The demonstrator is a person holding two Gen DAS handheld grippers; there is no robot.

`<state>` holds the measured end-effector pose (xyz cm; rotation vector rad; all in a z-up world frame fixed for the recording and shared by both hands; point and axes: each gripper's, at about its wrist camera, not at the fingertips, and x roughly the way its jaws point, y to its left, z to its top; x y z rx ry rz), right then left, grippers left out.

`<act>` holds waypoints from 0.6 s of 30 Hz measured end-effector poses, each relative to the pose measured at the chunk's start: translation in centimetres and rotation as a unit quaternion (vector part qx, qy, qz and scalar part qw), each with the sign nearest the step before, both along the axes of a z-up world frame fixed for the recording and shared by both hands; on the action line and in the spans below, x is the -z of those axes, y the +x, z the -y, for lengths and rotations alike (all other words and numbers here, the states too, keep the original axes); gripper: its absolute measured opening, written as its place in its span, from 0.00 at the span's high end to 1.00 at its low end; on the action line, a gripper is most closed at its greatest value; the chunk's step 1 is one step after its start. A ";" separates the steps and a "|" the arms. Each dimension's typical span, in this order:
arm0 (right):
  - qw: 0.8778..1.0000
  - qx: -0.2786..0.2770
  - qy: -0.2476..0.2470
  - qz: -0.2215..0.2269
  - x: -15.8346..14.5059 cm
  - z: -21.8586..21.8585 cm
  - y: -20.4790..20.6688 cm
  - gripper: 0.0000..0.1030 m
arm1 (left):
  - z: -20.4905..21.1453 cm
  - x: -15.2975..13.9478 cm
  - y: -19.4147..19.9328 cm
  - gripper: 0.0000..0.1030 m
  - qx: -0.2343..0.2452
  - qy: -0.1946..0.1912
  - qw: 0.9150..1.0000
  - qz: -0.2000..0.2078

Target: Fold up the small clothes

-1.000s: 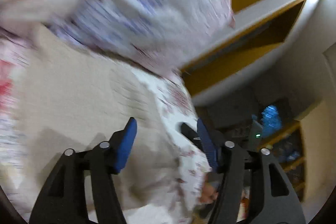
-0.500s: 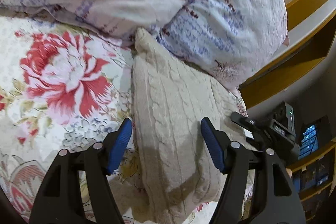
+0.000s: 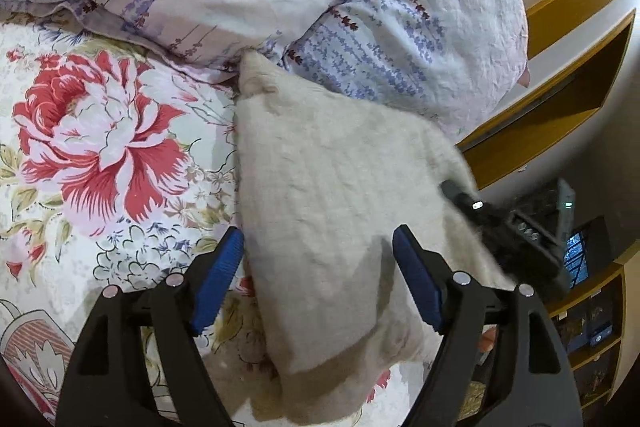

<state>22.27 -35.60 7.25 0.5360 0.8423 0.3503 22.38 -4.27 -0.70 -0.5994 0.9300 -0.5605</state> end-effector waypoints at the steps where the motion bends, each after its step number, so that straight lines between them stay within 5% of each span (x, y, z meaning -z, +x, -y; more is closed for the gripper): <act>1: 1.000 0.008 -0.021 0.010 -0.6 0.3 -0.3 0.83 | 0.1 -0.1 -0.1 0.25 0.004 0.001 1.000 0.003; 5: 0.997 0.031 -0.071 0.000 -0.2 1.5 -0.6 0.83 | 1.0 -0.3 -0.5 0.25 0.023 0.005 1.000 0.011; 18: 0.992 0.081 -0.091 0.018 -0.1 4.5 -3.0 0.86 | 3.4 -0.5 -1.1 0.25 0.082 0.022 0.996 0.032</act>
